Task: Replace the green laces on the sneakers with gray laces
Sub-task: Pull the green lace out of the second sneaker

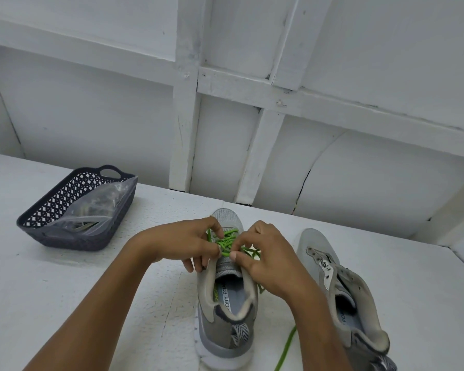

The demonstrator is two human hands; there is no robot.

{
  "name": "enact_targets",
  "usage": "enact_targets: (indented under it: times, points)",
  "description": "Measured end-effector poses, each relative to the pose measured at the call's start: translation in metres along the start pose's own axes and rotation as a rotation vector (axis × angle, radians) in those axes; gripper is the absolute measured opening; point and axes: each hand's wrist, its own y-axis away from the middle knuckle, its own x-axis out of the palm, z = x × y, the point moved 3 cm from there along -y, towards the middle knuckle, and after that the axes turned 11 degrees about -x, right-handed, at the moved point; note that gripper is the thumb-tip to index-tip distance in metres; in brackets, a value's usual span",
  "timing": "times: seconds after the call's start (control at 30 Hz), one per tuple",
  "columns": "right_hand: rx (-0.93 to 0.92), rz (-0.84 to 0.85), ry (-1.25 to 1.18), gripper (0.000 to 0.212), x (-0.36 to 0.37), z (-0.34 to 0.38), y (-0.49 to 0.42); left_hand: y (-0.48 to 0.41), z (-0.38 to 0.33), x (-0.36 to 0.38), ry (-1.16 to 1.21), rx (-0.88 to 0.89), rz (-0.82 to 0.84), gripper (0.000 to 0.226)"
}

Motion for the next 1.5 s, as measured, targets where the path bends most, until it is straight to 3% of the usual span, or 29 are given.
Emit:
enact_targets:
  times: [0.17,0.3,0.4,0.5,0.63,0.77,0.83,1.0,1.13,1.23,1.3,1.4,1.5]
  points:
    - [0.008,-0.284,-0.343,0.016,-0.008,0.004,0.001,0.002,0.000,-0.001,-0.004,-0.001,0.005,0.031]
    - [0.130,-0.456,-1.021,0.018,-0.007,0.002,-0.003,0.003,0.001,-0.001,0.007,0.000,0.013,0.032]
    - [0.253,-0.595,-1.215,0.021,-0.008,-0.006,0.000,0.003,0.002,-0.002,0.011,-0.001,0.015,0.031]
    - [0.326,-0.648,-1.031,0.019,-0.019,-0.020,0.005,0.003,0.003,-0.003,0.012,0.003,0.005,0.030]
    - [0.251,-0.338,-0.496,0.027,-0.024,-0.020,0.009,0.002,-0.001,-0.001,-0.027,0.034,-0.025,0.031]
    - [0.254,-0.099,-0.341,0.030,-0.006,-0.017,0.009,0.003,-0.012,0.000,-0.224,0.158,-0.257,0.024]
    - [0.285,-0.086,-0.335,0.031,0.001,-0.020,0.009,0.004,-0.019,0.005,-0.321,0.237,-0.361,0.019]
    - [0.336,-0.133,-0.442,0.035,0.002,-0.027,0.013,-0.003,-0.026,0.022,-0.488,0.289,-0.393,0.007]
    - [0.372,-0.131,-0.538,0.008,-0.001,-0.035,0.011,-0.003,-0.026,0.015,-0.368,0.338,-0.481,0.018]
    - [0.400,-0.081,-0.604,0.004,-0.006,-0.036,0.007,0.004,-0.020,-0.003,-0.218,0.274,-0.673,0.024]
    - [0.408,-0.050,-0.660,0.004,-0.009,-0.035,0.004,0.004,-0.016,-0.012,-0.244,0.217,-0.758,0.023]
    - [0.410,-0.017,-0.675,0.012,-0.009,-0.034,0.000,-0.004,-0.012,-0.009,-0.324,0.179,-0.697,0.018]
    - [0.421,-0.005,-0.660,0.014,-0.007,-0.031,-0.003,-0.004,-0.019,0.003,-0.295,0.315,-0.599,0.026]
